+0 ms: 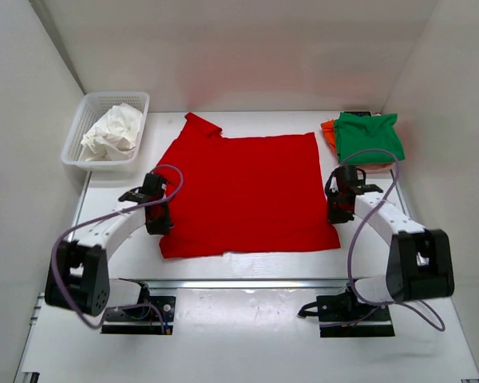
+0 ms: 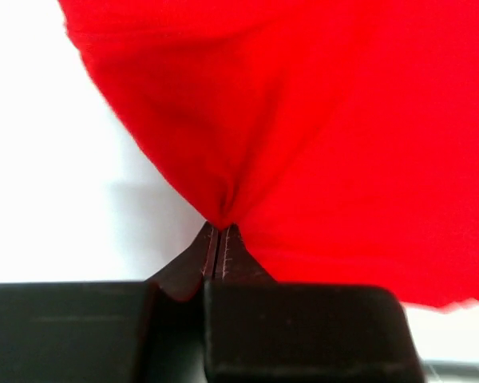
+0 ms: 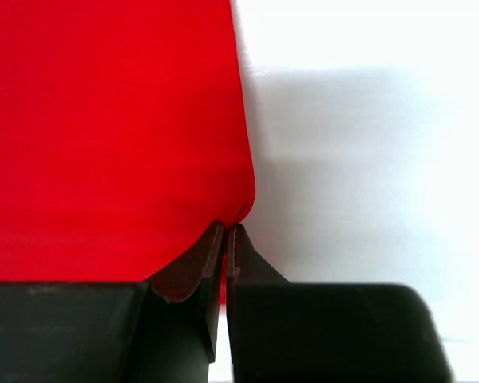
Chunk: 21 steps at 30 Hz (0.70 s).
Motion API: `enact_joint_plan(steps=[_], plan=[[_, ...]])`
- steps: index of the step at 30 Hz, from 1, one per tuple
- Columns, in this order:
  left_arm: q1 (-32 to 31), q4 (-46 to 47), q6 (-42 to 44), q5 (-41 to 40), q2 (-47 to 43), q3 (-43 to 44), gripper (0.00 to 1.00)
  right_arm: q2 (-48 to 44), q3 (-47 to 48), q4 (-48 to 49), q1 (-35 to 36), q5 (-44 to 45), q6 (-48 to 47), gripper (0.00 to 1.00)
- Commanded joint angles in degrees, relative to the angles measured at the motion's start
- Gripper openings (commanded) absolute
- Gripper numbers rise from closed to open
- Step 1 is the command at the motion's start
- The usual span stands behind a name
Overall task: Fold and stack the t-shirts
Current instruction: Flatten out the tshirt
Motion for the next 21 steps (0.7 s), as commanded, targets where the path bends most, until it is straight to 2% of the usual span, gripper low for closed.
enact_joint_plan(steps=[1, 5, 10, 13, 17, 19, 21], plan=[[0.41, -10.08, 1.62, 2.29, -10.24, 8.66, 0.00, -11.00, 6.54, -7.08, 0.50, -0.44, -2.19, 0.00], [0.23, -17.39, 1.01, 4.49, -15.36, 19.30, 0.00, -17.88, 14.44, -13.07, -0.54, -3.06, -3.43, 0.00], [1.54, -18.11, 0.74, 5.63, -13.52, 28.20, 0.00, -16.67, 20.61, -13.61, -2.48, -5.89, -4.39, 0.01], [4.09, -13.90, 1.18, 6.25, -7.90, 30.48, 0.00, -11.14, 21.76, -9.66, -4.33, -7.21, -5.28, 0.00], [6.46, -4.94, 1.01, 5.90, 5.25, 33.55, 0.00, -3.67, 22.81, -4.65, -5.29, -6.77, -5.98, 0.00], [7.70, -1.68, 0.57, 7.21, 11.51, 36.45, 0.00, 0.20, 24.83, -2.46, -5.91, -6.68, -6.24, 0.00], [8.49, 1.05, 0.04, 6.86, 20.02, 43.02, 0.00, 5.55, 26.67, -1.31, -5.91, -6.33, -5.98, 0.00]])
